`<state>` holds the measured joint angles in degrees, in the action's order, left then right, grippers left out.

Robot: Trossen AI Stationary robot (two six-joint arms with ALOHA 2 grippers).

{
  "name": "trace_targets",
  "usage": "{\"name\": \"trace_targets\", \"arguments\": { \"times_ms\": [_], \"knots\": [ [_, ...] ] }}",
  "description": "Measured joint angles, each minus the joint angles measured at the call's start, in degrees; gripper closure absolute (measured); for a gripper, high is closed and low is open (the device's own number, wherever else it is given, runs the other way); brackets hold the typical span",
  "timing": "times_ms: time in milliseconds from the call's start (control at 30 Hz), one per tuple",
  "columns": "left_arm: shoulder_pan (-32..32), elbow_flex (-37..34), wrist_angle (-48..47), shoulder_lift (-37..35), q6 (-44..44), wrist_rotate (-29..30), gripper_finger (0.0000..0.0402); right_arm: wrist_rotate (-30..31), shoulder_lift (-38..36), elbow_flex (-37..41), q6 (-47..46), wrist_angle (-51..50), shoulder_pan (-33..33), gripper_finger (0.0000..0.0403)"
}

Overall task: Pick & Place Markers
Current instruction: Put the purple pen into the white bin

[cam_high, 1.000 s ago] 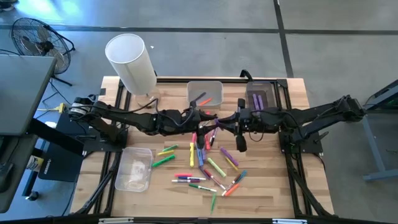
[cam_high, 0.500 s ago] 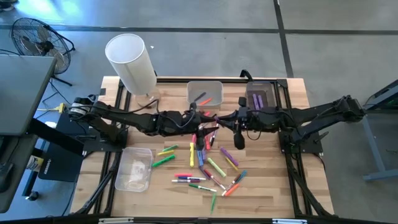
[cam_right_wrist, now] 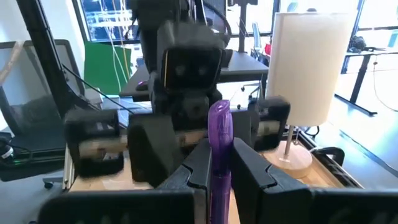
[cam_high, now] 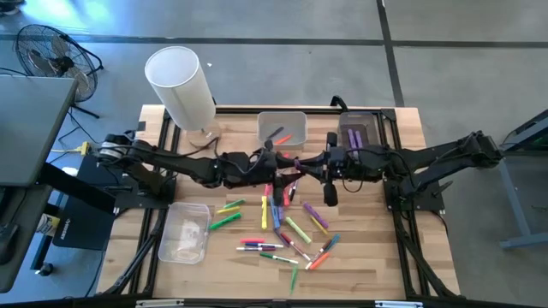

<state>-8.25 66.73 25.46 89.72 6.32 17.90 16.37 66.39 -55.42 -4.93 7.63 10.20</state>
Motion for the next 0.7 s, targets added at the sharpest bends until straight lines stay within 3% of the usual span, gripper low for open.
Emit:
{"name": "trace_targets", "arguments": {
  "times_ms": [133, 467, 567, 700],
  "knots": [
    [0.05, 0.78, 4.35, 1.26, 0.04, -2.52, 0.025, -0.29, 0.0, 0.01, -0.13, 1.13, -0.44, 0.0375],
    [0.04, 1.71, 0.85, 1.63, -0.01, -0.89, 0.0253, -0.25, -0.02, 0.02, -0.55, 0.86, -0.46, 0.0375],
    [0.04, 1.71, 1.06, 1.61, 0.17, -0.66, 0.0274, -0.25, -0.02, 0.02, -0.58, 0.84, -0.46, 0.0374],
    [0.04, 1.71, 0.88, 1.61, 1.51, -0.39, 0.0332, -0.27, -0.02, 0.02, -1.07, 0.81, -0.46, 0.0373]
  ]
}}
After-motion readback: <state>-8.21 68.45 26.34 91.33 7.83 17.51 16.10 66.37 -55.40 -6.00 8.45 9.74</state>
